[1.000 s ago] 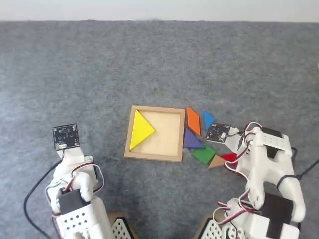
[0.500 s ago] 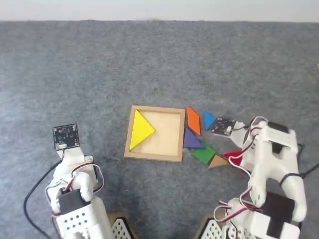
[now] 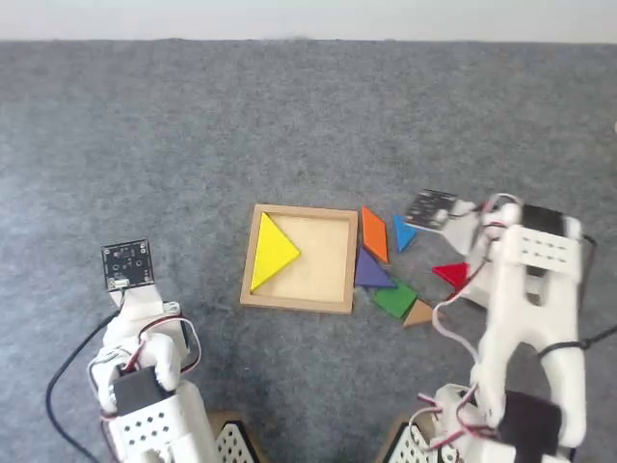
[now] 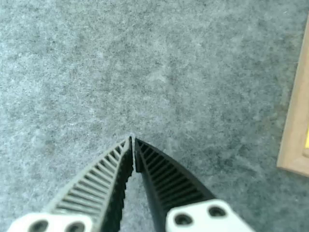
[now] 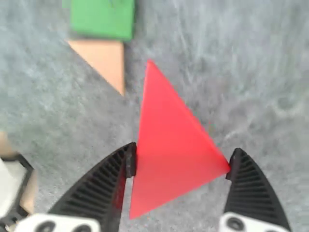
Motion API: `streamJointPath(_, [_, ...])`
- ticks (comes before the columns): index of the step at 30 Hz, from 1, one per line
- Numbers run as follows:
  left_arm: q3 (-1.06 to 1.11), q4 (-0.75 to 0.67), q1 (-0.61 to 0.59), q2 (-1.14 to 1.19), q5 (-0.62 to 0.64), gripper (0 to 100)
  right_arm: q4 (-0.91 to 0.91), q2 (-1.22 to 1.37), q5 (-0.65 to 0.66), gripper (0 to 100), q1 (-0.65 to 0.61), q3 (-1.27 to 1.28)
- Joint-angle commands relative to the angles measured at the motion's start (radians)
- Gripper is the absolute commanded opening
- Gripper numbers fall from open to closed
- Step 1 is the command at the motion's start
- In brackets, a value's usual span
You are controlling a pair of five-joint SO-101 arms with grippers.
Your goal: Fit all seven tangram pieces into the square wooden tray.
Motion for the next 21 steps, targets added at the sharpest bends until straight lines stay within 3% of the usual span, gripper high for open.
streamJointPath(1, [-0.018,-0.021,-0.005,0.005,0.0,1,0.025,-0.062,-0.261,23.8,-0.188,-0.077])
streamJointPath(5, [-0.018,-0.021,-0.005,0.005,0.0,1,0.022,0.001,-0.71,23.7,-0.26,-0.176])
streamJointPath(10, [-0.018,-0.02,-0.005,0.005,0.0,1,0.012,0.156,-1.117,23.7,-0.107,-0.328])
streamJointPath(17, [-0.018,-0.018,-0.006,0.005,0.0,1,0.024,0.45,-1.821,23.7,0.045,-0.451])
streamJointPath(19, [-0.018,-0.017,-0.006,0.005,0.0,1,0.024,0.506,-1.95,23.7,0.062,-0.468])
streamJointPath(21, [-0.018,-0.017,-0.006,0.005,0.0,1,0.024,0.533,-1.966,23.7,0.073,-0.479])
